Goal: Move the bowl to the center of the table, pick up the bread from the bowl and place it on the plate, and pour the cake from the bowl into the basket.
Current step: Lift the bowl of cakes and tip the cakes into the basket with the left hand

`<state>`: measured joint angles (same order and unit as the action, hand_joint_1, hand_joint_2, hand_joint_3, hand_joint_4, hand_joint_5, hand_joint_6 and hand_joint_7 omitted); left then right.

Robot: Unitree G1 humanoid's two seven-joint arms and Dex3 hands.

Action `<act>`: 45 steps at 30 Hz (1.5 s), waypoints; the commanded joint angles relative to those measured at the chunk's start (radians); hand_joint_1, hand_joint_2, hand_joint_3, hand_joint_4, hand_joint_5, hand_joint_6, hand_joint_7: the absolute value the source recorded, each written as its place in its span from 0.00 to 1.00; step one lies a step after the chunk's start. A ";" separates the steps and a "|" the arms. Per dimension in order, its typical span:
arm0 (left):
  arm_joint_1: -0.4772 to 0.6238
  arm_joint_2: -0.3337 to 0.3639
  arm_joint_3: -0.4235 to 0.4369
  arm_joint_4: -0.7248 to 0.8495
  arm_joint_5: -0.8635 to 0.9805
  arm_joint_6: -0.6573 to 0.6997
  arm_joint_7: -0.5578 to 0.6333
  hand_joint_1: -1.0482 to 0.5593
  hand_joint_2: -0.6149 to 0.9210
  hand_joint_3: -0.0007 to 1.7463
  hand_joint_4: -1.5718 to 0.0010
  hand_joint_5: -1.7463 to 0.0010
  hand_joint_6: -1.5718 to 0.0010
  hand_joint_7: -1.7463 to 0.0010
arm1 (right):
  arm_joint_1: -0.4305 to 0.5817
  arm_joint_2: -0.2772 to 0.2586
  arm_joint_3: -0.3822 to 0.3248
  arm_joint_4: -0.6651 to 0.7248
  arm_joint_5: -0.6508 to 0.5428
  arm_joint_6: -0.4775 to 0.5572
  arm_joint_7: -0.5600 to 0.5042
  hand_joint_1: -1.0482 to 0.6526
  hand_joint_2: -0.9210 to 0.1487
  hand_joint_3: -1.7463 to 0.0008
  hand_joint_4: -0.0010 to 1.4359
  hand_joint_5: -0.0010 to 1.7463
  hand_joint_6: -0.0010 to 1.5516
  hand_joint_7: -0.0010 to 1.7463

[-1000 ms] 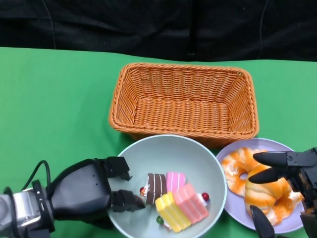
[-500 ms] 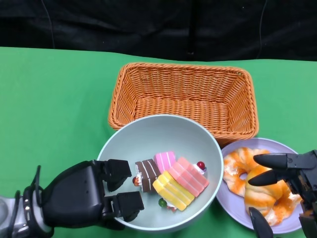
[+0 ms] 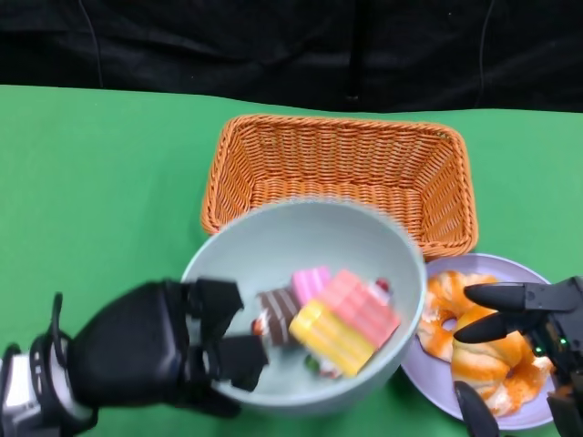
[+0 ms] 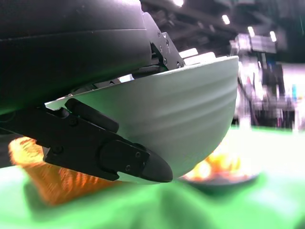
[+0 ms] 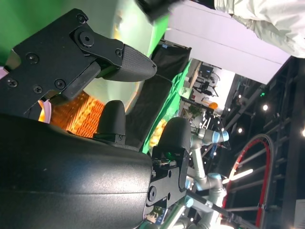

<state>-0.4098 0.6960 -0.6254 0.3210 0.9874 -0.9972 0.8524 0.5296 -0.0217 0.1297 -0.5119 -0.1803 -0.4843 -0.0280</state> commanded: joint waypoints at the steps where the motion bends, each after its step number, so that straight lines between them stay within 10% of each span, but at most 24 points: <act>1: -0.034 -0.029 0.082 -0.007 -0.187 -0.056 -0.115 0.55 0.72 0.65 0.38 0.00 0.56 0.00 | -0.002 0.010 0.007 0.022 -0.019 0.002 -0.013 0.49 0.43 0.39 0.13 0.86 0.00 0.74; 5: -0.039 -0.090 0.122 0.023 -0.409 -0.065 -0.313 0.55 0.63 0.87 0.37 0.00 0.55 0.00 | 0.009 0.008 0.020 0.037 -0.020 -0.012 -0.010 0.51 0.43 0.39 0.11 0.86 0.00 0.73; 20: -0.071 -0.441 0.237 0.115 -1.013 0.219 -0.963 0.57 0.57 0.95 0.37 0.00 0.47 0.01 | 0.046 0.000 0.044 0.047 -0.043 -0.034 -0.022 0.50 0.38 0.43 0.10 0.86 0.00 0.72; 45: -0.162 -0.868 0.557 0.295 -1.142 0.687 -1.020 0.51 0.56 0.92 0.36 0.00 0.45 0.00 | 0.059 -0.011 0.058 0.060 -0.050 -0.056 -0.025 0.49 0.32 0.50 0.12 0.83 0.00 0.70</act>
<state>-0.5364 -0.1713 -0.0832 0.6192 -0.1378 -0.3206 -0.1577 0.5791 -0.0220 0.1702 -0.4490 -0.2046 -0.5009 -0.0561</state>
